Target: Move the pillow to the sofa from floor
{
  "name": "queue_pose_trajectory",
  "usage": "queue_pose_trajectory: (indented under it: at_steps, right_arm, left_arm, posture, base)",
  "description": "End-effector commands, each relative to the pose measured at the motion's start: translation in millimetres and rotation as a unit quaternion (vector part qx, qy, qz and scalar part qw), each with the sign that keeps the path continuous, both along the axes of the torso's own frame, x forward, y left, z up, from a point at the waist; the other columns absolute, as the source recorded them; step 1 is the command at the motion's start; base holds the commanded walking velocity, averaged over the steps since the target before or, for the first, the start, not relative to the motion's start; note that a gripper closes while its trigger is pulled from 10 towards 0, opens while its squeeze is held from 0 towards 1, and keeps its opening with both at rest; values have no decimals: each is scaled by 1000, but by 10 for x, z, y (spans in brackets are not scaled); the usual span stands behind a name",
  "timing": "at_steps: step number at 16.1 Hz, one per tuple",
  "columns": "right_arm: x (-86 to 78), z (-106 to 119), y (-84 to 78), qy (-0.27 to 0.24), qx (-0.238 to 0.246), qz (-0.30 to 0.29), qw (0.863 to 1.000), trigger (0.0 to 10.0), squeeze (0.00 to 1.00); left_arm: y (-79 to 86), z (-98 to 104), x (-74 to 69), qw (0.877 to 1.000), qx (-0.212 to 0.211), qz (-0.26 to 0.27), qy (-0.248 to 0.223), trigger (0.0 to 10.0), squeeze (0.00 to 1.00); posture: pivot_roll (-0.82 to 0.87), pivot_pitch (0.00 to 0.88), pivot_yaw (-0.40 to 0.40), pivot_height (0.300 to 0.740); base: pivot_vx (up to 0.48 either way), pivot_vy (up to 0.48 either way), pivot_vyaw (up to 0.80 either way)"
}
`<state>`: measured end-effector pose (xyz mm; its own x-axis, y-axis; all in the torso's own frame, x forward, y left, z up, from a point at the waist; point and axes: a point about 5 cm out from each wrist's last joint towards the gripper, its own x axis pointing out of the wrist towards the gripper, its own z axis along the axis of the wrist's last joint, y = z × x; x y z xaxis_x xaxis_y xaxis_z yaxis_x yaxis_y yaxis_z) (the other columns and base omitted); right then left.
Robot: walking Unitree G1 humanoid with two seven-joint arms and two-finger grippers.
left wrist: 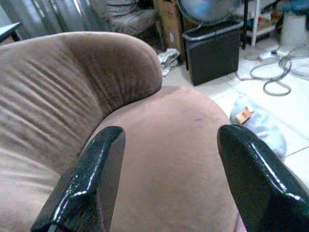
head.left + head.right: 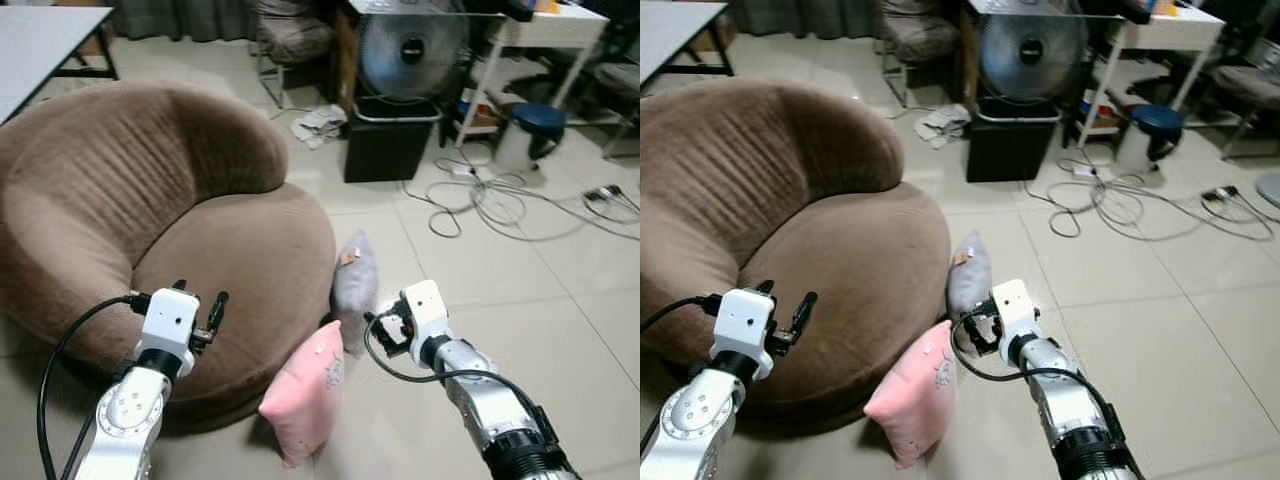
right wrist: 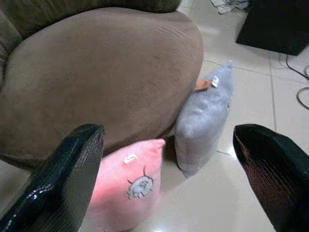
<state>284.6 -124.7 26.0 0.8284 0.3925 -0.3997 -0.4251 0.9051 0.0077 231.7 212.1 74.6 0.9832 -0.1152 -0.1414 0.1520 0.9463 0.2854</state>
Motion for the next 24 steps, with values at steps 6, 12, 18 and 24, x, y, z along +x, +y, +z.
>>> queue_pose_trajectory:
  at_steps: [6,12,18,24]
  right_arm:
    - [-27,-42,-122,3,-12,-17,1000,10000,0]
    - [-37,-62,-158,4,-14,-20,1000,10000,0]
    - [-56,-62,-99,6,-10,-13,1000,10000,0]
    - [-78,32,-143,-2,-11,-5,1000,10000,0]
  left_arm:
    - [-57,77,70,1000,1,-21,-14,10000,0]
    - [-48,52,62,1000,-1,-25,-9,10000,0]
    - [-55,11,36,999,1,-33,0,10000,0]
    - [-120,-65,39,999,-2,-45,19,10000,0]
  posture:
    - [204,0,-38,740]
    - [193,0,-32,740]
    - [193,0,-37,731]
    - [171,0,-38,666]
  base:
    - [326,0,0]
    - [40,0,0]
    - [0,0,0]
    - [0,0,0]
